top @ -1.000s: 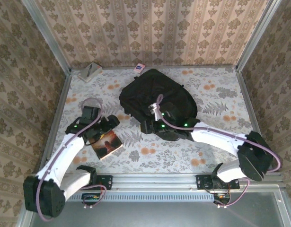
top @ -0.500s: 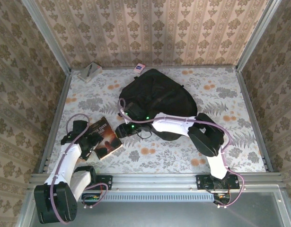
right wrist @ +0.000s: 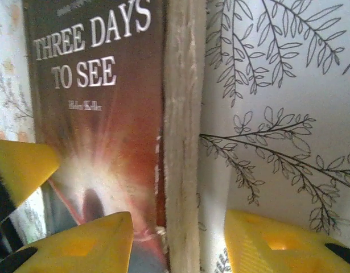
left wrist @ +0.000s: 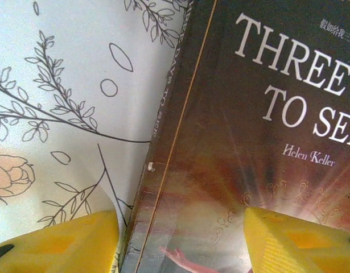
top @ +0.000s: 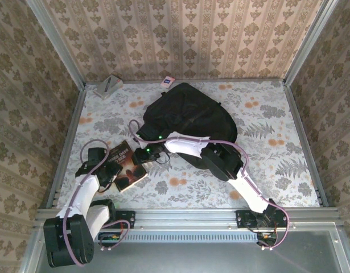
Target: Pack books, pencil case, and school supplies into a backpack
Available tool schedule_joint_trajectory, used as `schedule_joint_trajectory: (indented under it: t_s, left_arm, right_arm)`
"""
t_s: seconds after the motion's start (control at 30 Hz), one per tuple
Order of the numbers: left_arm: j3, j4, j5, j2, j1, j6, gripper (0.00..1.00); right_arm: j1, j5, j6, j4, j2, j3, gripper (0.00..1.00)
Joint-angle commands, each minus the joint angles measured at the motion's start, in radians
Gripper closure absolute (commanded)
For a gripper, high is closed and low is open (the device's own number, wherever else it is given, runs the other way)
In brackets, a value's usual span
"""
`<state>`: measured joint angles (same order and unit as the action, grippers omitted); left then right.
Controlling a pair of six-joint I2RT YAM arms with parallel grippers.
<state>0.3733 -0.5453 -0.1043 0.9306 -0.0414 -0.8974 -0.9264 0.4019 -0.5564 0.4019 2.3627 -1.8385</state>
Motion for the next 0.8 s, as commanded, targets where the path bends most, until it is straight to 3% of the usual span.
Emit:
schedule_joint_trajectory:
  t_s: [0.0, 0.13, 0.3, 0.5, 0.6, 0.77]
  left_arm:
    - [-0.040, 0.107, -0.082, 0.037, -0.005, 0.013, 0.44]
    - [-0.054, 0.159, -0.126, 0.072, -0.003, 0.011, 0.53]
    - [-0.057, 0.173, -0.148, 0.088, -0.002, 0.015, 0.54]
    - [-0.048, 0.152, -0.165, 0.056, 0.003, 0.011, 0.56]
    - [-0.026, 0.099, -0.166, 0.023, 0.005, 0.017, 0.42]
    - [0.011, -0.005, -0.159, -0.061, 0.007, 0.030, 0.23]
  right_arm:
    - [-0.007, 0.048, -0.002, 0.085, 0.044, -0.061, 0.55]
    - [-0.011, 0.135, -0.020, 0.072, 0.039, -0.071, 0.61]
    - [-0.016, 0.217, -0.042, 0.065, 0.016, -0.079, 0.63]
    - [-0.013, 0.168, -0.035, 0.090, -0.016, -0.066, 0.88]
    - [-0.011, 0.127, -0.036, 0.085, -0.047, -0.035, 0.99]
    - [0.010, 0.101, -0.066, 0.003, -0.141, 0.085, 1.00]
